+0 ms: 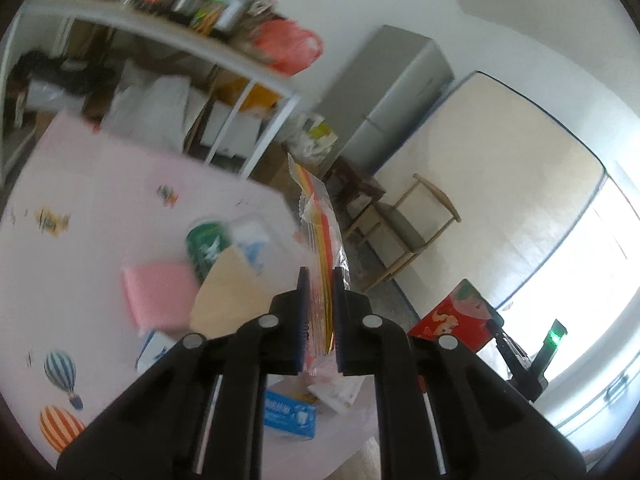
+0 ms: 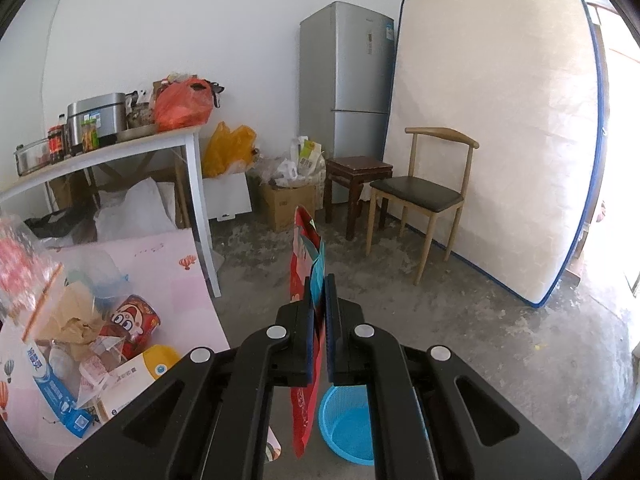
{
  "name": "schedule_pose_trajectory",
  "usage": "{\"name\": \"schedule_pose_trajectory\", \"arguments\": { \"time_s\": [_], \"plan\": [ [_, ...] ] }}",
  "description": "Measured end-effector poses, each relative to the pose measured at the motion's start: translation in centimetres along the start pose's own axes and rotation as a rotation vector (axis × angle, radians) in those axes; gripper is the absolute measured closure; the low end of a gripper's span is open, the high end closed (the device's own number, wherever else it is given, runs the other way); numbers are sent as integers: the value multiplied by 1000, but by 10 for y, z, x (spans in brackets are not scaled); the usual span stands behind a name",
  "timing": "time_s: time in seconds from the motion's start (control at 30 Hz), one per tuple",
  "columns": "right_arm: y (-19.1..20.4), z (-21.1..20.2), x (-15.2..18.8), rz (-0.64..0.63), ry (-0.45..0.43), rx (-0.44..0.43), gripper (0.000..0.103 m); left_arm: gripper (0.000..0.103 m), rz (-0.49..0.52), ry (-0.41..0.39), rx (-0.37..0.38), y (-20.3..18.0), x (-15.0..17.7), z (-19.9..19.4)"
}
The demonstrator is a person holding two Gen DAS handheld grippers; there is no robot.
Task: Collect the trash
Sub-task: 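Open both tools over the blue wastebasket, dropping both bags inside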
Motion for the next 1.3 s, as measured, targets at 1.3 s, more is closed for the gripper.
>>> {"name": "schedule_pose_trajectory", "arguments": {
  "time_s": [1.3],
  "plan": [
    [-229,125,147,470,218,170,80,63,680,784,-22,-387,238,441]
  ]
}}
Point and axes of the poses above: each gripper's, at about its wrist camera, not at the fingertips, and z roughly the way its jaws point, y to its left, x to its underside, the point moved 5 cm from there along z, roughly the way its jaws point, and after that the axes turned 14 degrees about -x, right-handed, at the moved point
